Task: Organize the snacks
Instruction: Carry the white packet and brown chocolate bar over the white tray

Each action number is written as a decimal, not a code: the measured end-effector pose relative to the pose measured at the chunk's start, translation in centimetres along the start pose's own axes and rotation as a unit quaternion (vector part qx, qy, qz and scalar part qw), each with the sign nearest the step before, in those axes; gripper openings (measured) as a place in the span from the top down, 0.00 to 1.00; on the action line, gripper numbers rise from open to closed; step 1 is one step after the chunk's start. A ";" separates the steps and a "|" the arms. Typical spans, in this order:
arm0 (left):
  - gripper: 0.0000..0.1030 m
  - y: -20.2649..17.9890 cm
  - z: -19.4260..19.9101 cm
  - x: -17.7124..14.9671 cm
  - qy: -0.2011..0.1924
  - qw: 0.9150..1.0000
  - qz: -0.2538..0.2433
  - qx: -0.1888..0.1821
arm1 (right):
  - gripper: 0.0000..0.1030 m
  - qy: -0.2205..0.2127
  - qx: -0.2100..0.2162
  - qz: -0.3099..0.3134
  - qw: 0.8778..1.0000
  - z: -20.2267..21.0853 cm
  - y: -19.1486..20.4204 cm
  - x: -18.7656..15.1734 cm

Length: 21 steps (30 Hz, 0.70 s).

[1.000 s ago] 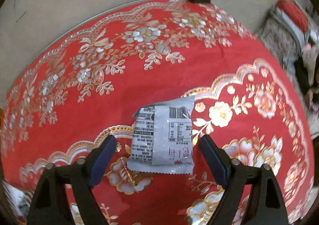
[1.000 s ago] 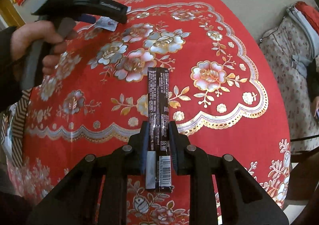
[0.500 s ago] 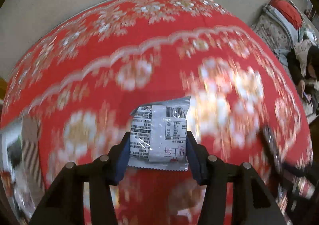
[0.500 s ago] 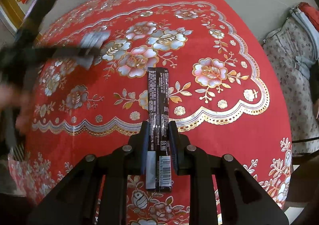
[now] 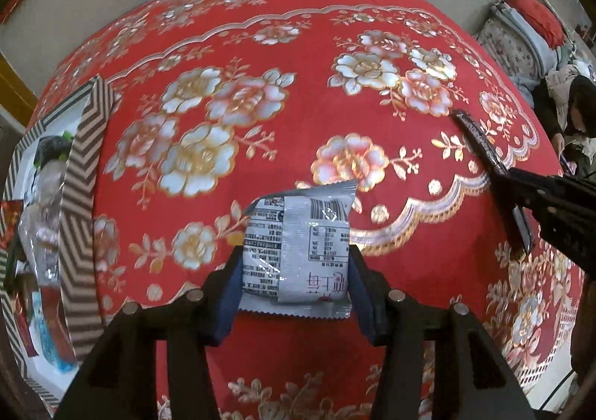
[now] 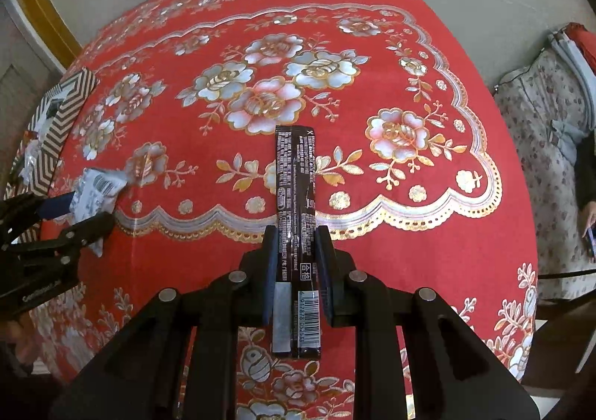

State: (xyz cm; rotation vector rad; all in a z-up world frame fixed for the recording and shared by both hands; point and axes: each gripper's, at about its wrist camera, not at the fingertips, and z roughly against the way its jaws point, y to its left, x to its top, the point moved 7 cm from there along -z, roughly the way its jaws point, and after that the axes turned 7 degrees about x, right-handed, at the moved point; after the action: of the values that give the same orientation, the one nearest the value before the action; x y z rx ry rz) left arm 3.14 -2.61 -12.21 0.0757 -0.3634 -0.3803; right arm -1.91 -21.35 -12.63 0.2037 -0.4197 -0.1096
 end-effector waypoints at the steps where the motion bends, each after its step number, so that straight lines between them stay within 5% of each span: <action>1: 0.47 0.1 0.0 -0.1 0.001 1.000 0.001 0.000 | 0.82 0.001 0.001 0.000 1.000 0.0 0.1 -0.2; 21: 0.47 2.2 0.6 -1.0 0.001 1.000 0.014 0.005 | 0.82 0.010 0.040 -0.030 0.999 0.8 2.6 -1.2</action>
State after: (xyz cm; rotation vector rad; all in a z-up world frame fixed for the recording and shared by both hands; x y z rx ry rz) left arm 2.86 -0.18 -11.63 0.0803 -0.3631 -0.3505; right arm -3.14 -18.81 -11.78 0.2953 -0.3990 -0.1508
